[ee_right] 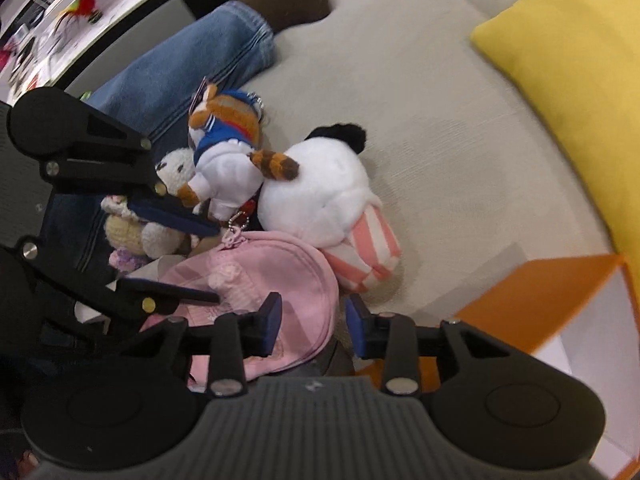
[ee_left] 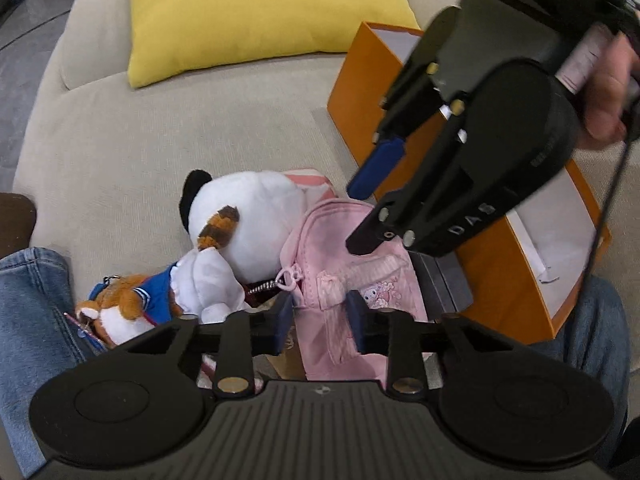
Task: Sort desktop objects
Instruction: 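Lift the pink backpack with the right tool toward the orange box, then lower the pink backpack into the orange box with the right tool while the left tool grasps the pink wallet, then carry the pink wallet with the left tool over the orange box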
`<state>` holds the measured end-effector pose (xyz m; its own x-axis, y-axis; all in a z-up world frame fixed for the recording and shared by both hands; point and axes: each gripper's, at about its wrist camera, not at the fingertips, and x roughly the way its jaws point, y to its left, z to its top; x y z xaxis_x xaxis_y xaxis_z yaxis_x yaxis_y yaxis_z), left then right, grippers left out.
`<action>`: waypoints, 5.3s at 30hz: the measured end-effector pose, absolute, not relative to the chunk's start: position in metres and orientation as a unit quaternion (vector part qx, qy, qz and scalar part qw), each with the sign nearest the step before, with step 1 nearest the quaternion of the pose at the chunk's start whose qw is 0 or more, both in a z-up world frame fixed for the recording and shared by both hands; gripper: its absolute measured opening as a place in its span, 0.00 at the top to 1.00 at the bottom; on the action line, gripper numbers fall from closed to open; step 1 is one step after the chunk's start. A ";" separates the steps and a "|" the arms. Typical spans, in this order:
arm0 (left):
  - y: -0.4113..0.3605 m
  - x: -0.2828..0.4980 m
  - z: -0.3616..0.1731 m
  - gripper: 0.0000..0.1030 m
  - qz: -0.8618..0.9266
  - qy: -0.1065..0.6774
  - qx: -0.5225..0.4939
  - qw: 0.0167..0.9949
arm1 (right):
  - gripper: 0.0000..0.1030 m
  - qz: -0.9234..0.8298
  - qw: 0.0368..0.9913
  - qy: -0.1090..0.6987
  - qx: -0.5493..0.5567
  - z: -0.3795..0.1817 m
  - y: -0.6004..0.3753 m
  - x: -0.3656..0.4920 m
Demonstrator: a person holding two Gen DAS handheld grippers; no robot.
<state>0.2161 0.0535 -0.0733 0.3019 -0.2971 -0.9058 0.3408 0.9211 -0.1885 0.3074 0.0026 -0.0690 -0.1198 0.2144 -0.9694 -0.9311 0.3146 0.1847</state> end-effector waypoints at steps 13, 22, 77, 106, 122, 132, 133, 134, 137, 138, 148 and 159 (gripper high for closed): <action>0.052 0.193 -0.062 0.79 -0.201 0.521 0.057 0.828 | 0.74 0.500 0.581 0.597 -0.235 -0.074 -0.010 0.317; 0.055 0.166 -0.030 0.68 -0.169 0.498 0.037 0.850 | 0.87 0.492 0.664 0.523 -0.211 -0.009 -0.042 0.271; -0.008 0.112 -0.053 0.74 -0.319 0.536 0.306 0.719 | 0.88 0.061 0.889 0.434 -0.133 -0.022 -0.255 0.173; -0.014 0.047 -0.034 0.66 -0.380 0.574 0.299 0.661 | 0.84 0.120 0.858 0.481 -0.136 -0.034 -0.256 0.159; -0.033 0.018 -0.070 0.72 -0.309 0.537 0.314 0.720 | 0.83 0.136 0.857 0.475 -0.145 -0.033 -0.260 0.156; -0.024 0.033 -0.057 0.80 -0.283 0.536 0.239 0.758 | 0.55 0.145 0.847 0.488 -0.153 -0.030 -0.266 0.169; -0.021 0.033 -0.052 0.80 -0.280 0.534 0.226 0.765 | 0.53 0.150 0.846 0.489 -0.150 -0.030 -0.267 0.174; -0.018 0.035 -0.046 0.80 -0.277 0.531 0.213 0.772 | 0.53 0.156 0.845 0.492 -0.144 -0.031 -0.268 0.178; -0.010 0.041 -0.020 0.80 -0.266 0.514 0.178 0.796 | 0.57 0.169 0.840 0.501 -0.117 -0.035 -0.269 0.191; -0.008 0.044 -0.009 0.81 -0.262 0.506 0.167 0.805 | 0.73 0.172 0.838 0.506 -0.107 -0.037 -0.270 0.194; -0.062 0.107 0.059 0.81 -0.243 0.447 0.067 0.858 | 0.76 0.078 0.867 0.492 -0.017 -0.019 -0.287 0.183; -0.145 0.172 -0.013 0.81 -0.218 0.532 0.021 0.818 | 0.77 0.049 0.867 0.496 0.009 -0.028 -0.295 0.187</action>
<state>0.1716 -0.1449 -0.0129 0.3392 -0.3340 -0.8794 0.3790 0.9041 -0.1972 0.1873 -0.2946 -0.0284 0.5023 0.0945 -0.8595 -0.0759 0.9950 0.0650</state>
